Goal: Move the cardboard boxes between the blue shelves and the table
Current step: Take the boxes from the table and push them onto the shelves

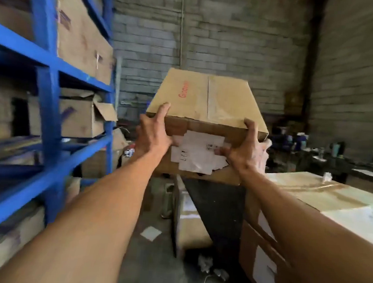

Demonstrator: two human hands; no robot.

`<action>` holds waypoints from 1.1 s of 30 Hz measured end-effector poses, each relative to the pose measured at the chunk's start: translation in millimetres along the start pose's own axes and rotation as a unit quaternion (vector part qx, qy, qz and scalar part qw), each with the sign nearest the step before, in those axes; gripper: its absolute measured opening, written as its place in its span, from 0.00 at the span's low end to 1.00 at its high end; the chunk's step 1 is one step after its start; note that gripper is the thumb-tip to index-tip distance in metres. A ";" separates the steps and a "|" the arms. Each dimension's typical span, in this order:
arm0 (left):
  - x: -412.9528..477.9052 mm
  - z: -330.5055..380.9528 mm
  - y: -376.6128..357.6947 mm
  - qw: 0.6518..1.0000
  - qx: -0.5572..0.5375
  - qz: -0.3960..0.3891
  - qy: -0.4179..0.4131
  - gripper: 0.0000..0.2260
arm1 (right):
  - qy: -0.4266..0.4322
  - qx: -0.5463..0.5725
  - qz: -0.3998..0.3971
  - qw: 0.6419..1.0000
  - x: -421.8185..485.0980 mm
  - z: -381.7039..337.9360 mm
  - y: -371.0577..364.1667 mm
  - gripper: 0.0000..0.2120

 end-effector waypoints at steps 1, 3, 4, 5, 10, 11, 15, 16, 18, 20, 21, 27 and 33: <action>-7.7 -3.6 12.1 0.999 0.034 0.007 0.014 0.45 | 0.011 0.013 -0.019 1.000 -2.3 -6.2 -8.2 0.45; -23.2 -9.4 39.6 0.995 0.091 0.028 0.039 0.47 | 0.040 0.044 -0.065 0.996 -11.5 -20.1 -25.8 0.47; -31.5 -10.8 55.0 0.991 0.117 0.042 0.053 0.47 | 0.056 0.062 -0.085 0.993 -17.5 -28.4 -33.1 0.47; -38.9 -14.8 69.5 0.986 0.141 0.053 0.070 0.48 | 0.069 0.078 -0.108 0.989 -24.2 -36.8 -41.3 0.48; -81.7 -29.1 147.2 0.957 0.218 0.114 0.152 0.47 | 0.122 0.146 -0.210 0.959 -73.8 -88.6 -73.6 0.49; -90.0 -31.6 161.7 0.951 0.230 0.128 0.163 0.47 | 0.131 0.159 -0.227 0.952 -83.2 -98.4 -80.3 0.49; -117.2 -41.9 217.4 0.920 0.290 0.163 0.208 0.48 | 0.164 0.187 -0.292 0.924 -124.8 -140.2 -97.1 0.49; -122.6 -44.6 230.2 0.909 0.308 0.170 0.223 0.48 | 0.174 0.193 -0.300 0.918 -133.6 -152.0 -101.3 0.50; -128.9 -49.7 254.9 0.889 0.344 0.181 0.244 0.49 | 0.188 0.209 -0.318 0.905 -150.5 -174.9 -109.9 0.51; -132.8 -54.5 279.0 0.871 0.370 0.192 0.259 0.49 | 0.203 0.215 -0.339 0.893 -164.0 -199.0 -120.4 0.50; -133.8 -57.5 291.7 0.869 0.370 0.198 0.262 0.48 | 0.210 0.218 -0.346 0.888 -169.7 -212.6 -126.1 0.50; -137.4 -91.4 341.0 0.852 0.367 0.243 0.285 0.47 | 0.253 0.241 -0.377 0.858 -197.2 -273.9 -162.1 0.49; -127.6 -126.3 352.7 0.837 0.384 0.237 0.308 0.47 | 0.259 0.247 -0.399 0.844 -210.6 -297.3 -203.0 0.50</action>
Point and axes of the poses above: each hand's wrist, its own x-axis towards the middle knuckle, its own y-axis out of the back of the hand, z = x × y, the point moved 8 cm from there along x, towards the middle knuckle, and after that the axes turned 14 degrees about -x, right-handed, at the moved point
